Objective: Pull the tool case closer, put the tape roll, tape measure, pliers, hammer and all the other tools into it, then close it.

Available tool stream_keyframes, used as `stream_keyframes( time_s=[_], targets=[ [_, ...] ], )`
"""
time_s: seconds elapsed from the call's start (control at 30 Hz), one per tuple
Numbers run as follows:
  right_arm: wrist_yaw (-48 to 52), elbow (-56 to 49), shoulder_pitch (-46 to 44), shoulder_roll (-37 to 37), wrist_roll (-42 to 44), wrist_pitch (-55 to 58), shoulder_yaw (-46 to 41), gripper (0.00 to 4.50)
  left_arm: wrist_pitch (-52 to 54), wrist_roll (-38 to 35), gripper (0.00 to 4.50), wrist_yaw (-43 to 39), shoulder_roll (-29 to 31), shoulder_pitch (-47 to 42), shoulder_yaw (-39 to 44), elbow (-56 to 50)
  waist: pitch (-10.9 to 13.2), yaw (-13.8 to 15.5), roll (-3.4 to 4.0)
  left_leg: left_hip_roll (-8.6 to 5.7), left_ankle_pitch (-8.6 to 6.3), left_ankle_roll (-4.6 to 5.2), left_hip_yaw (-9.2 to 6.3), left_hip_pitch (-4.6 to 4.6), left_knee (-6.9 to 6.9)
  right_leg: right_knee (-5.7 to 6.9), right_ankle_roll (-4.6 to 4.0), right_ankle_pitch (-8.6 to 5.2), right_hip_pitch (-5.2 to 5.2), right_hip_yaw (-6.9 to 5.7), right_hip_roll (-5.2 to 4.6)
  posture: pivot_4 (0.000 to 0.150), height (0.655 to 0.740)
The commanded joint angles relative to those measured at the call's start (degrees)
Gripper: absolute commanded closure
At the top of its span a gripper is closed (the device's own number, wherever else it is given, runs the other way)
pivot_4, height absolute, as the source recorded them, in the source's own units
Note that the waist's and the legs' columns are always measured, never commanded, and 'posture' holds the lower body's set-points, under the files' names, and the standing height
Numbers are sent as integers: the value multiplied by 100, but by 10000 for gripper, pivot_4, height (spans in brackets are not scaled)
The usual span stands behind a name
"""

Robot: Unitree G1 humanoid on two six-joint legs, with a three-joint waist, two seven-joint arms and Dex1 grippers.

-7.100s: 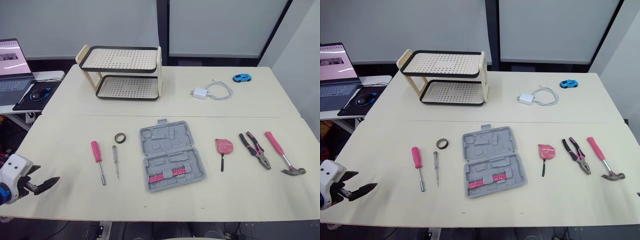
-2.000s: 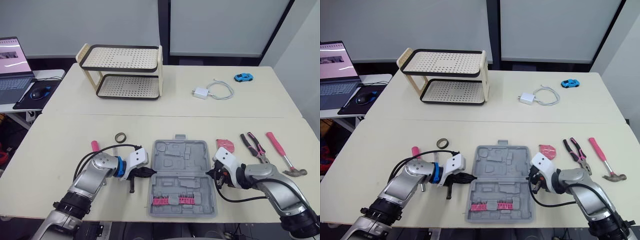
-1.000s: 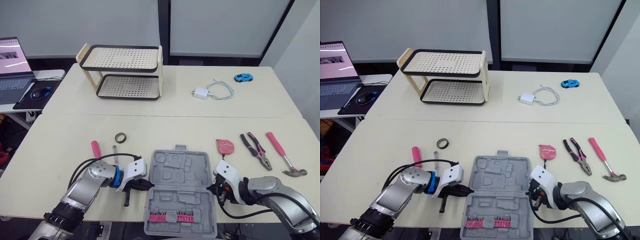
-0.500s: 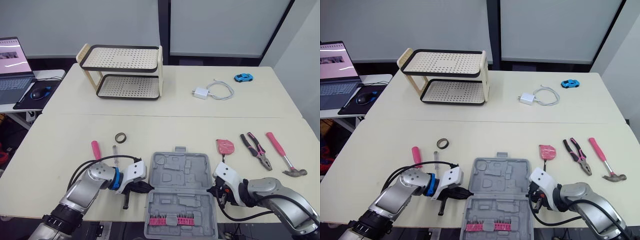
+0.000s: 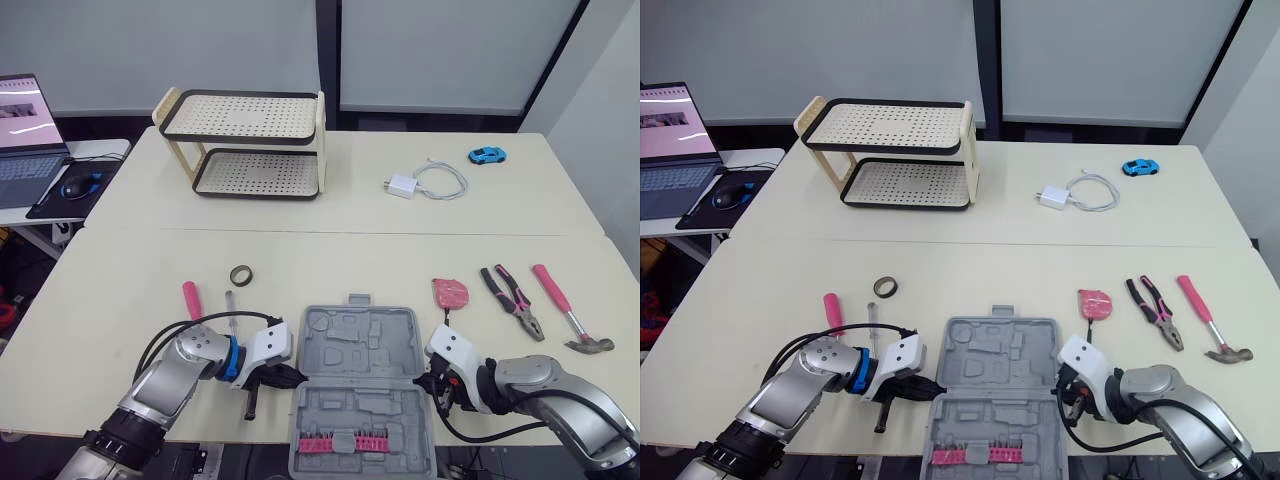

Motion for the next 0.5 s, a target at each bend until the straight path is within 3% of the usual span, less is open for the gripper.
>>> stream_keyframes(
  time_s=[0.03, 0.5],
  targets=[
    [-27, -121, -5, 17, 193, 21, -69, 44806, -37, -78, 45000, 40, -42, -24, -69, -31, 0, 0, 0, 0, 0, 0, 0, 0, 0, 0, 0, 0, 0, 0, 0, 1500, 7350],
    [41, 101, 316, -469, 322, -329, -926, 44806, 53, -431, 45000, 68, 292, -9, 437, -56, 1, 10, -2, 0, 0, 0, 0, 0, 0, 0, 0, 0, -1, 0, 0, 1500, 7350]
  ],
)
